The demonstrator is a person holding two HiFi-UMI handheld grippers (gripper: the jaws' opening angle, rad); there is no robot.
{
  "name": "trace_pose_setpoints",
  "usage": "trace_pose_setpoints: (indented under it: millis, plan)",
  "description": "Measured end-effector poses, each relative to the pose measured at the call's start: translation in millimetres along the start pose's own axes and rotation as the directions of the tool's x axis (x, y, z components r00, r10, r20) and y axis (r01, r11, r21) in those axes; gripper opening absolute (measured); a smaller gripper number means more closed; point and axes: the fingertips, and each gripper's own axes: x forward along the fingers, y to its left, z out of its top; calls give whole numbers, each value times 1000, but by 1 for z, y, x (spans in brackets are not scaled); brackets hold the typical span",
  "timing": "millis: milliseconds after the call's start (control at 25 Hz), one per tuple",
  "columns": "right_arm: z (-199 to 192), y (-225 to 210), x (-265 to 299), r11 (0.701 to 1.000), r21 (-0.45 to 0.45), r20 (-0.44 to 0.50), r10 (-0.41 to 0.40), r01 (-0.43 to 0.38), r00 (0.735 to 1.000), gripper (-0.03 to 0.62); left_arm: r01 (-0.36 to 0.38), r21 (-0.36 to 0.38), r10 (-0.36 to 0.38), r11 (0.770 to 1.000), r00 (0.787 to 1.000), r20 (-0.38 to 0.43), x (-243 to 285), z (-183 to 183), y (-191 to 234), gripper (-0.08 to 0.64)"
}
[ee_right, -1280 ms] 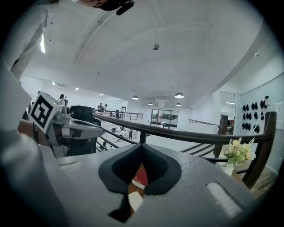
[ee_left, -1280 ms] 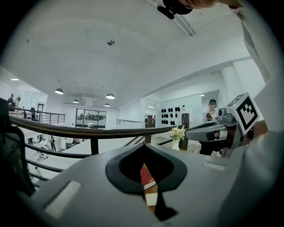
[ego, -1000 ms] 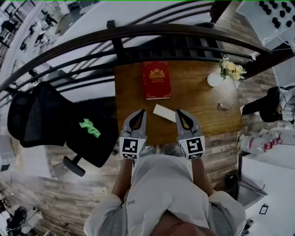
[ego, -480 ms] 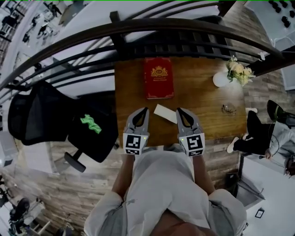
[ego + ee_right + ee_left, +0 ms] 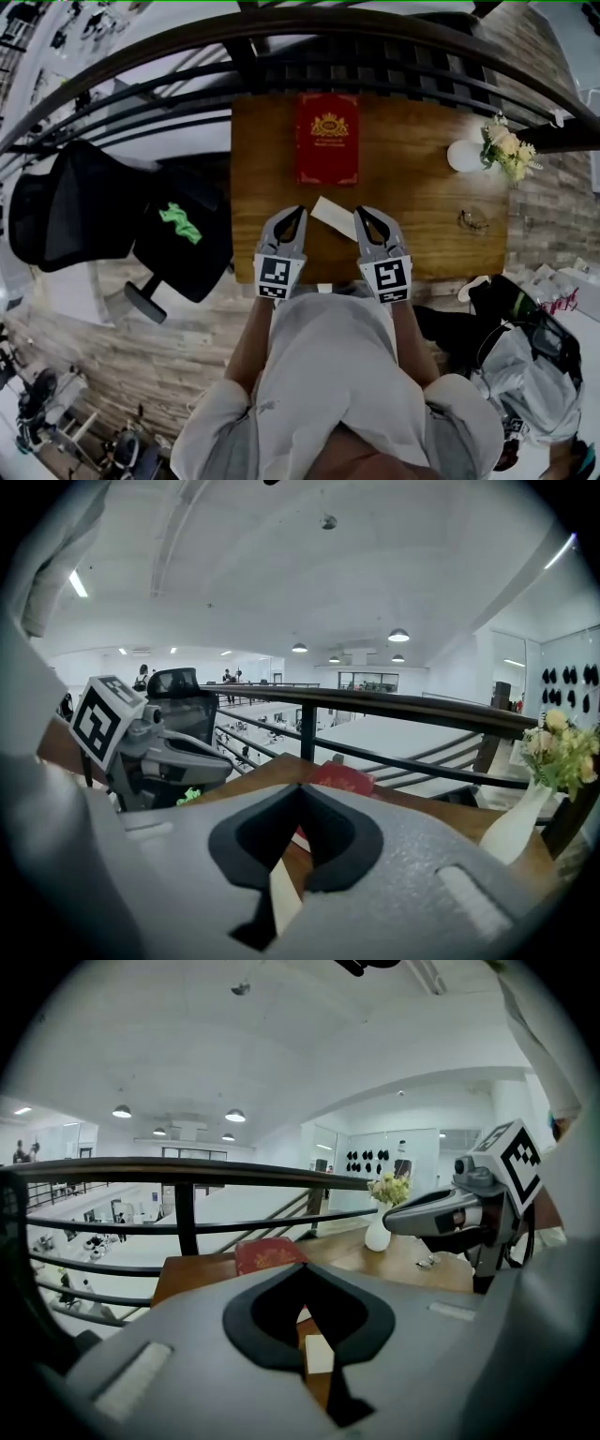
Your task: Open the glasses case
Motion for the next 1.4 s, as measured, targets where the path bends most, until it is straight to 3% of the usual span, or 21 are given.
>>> trace_pose_setpoints:
  millis: [840,1400]
  plan:
    - [-99,19,30,994,-75,-237,54,-74,970,26,57,-52,-65,997,981,-180,30,-90,-15,20]
    - [-163,33,49,980,-122,-409,92,-155,908,187,96,-91,-119,991,948,-294,48,-143,-29,20]
